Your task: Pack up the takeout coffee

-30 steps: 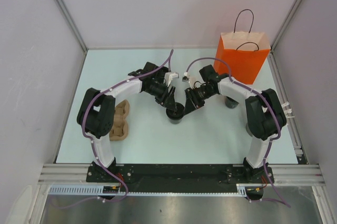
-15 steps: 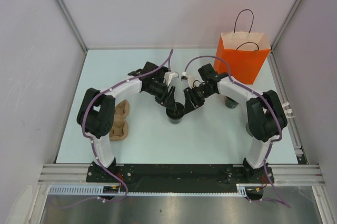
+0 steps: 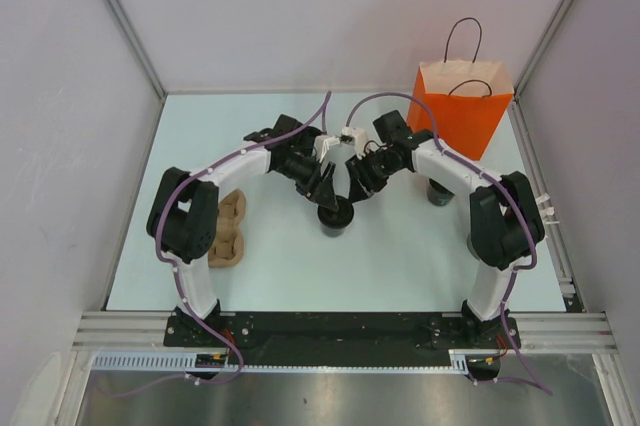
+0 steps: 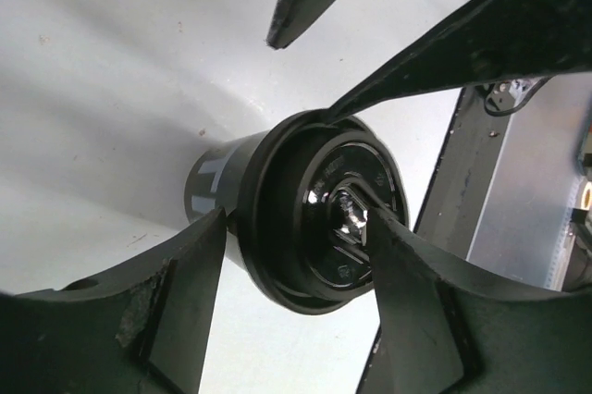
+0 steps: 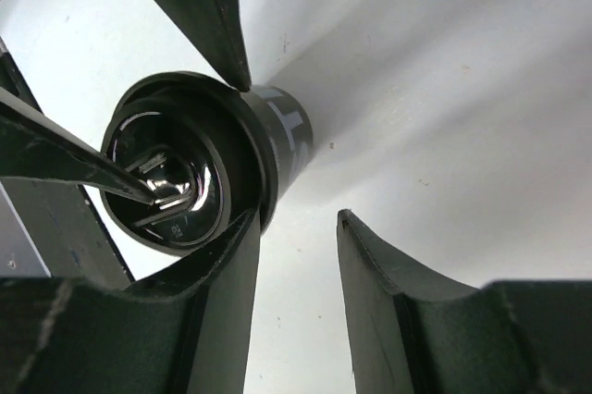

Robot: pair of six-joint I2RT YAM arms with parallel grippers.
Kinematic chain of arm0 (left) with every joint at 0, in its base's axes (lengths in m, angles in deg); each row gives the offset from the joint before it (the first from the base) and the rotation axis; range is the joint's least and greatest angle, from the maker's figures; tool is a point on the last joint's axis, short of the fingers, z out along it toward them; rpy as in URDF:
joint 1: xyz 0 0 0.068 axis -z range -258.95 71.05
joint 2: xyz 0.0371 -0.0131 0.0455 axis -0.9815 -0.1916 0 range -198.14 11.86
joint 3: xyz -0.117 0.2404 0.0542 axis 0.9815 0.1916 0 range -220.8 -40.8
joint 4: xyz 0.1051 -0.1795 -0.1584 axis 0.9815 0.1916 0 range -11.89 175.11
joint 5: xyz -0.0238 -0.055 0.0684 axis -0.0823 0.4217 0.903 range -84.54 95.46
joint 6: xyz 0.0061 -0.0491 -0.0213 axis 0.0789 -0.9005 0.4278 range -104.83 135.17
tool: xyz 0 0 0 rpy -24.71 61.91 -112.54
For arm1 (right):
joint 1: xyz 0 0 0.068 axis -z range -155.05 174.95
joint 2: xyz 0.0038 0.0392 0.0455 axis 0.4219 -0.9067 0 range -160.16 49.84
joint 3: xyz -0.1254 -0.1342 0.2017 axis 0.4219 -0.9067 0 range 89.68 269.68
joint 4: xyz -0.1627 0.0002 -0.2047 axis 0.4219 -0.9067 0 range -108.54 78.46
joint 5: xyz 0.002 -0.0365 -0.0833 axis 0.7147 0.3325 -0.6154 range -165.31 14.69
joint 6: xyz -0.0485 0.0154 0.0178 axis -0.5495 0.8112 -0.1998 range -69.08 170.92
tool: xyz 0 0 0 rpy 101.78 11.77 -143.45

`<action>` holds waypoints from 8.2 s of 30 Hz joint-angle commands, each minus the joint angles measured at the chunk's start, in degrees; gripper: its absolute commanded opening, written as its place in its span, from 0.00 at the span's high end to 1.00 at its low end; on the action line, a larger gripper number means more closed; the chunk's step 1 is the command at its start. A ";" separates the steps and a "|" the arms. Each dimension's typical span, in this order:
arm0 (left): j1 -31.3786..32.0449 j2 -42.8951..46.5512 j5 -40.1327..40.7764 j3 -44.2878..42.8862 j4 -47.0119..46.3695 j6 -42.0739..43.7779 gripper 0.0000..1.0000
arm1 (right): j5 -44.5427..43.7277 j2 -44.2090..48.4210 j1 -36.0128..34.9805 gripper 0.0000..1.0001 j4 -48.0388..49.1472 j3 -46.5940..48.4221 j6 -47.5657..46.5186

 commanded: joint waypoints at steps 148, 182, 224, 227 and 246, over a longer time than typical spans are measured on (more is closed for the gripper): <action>-20.52 55.32 38.07 2.48 5.78 -0.01 0.00 | -34.97 0.40 -28.94 0.64 -13.23 10.34 -9.32; -21.58 55.23 36.49 2.48 5.78 -0.45 0.00 | -32.78 4.88 -25.61 1.00 -19.56 13.24 -12.21; -21.84 56.02 35.00 3.53 5.78 -0.71 0.00 | -18.28 32.13 6.92 1.00 -22.55 -16.55 -22.41; -21.84 56.11 34.91 3.53 5.87 -0.80 0.00 | -18.27 31.78 7.09 0.99 -22.46 -16.64 -22.59; -22.28 56.29 34.64 3.97 5.78 -0.71 0.00 | -18.54 31.43 7.18 0.81 -21.76 -18.14 -23.12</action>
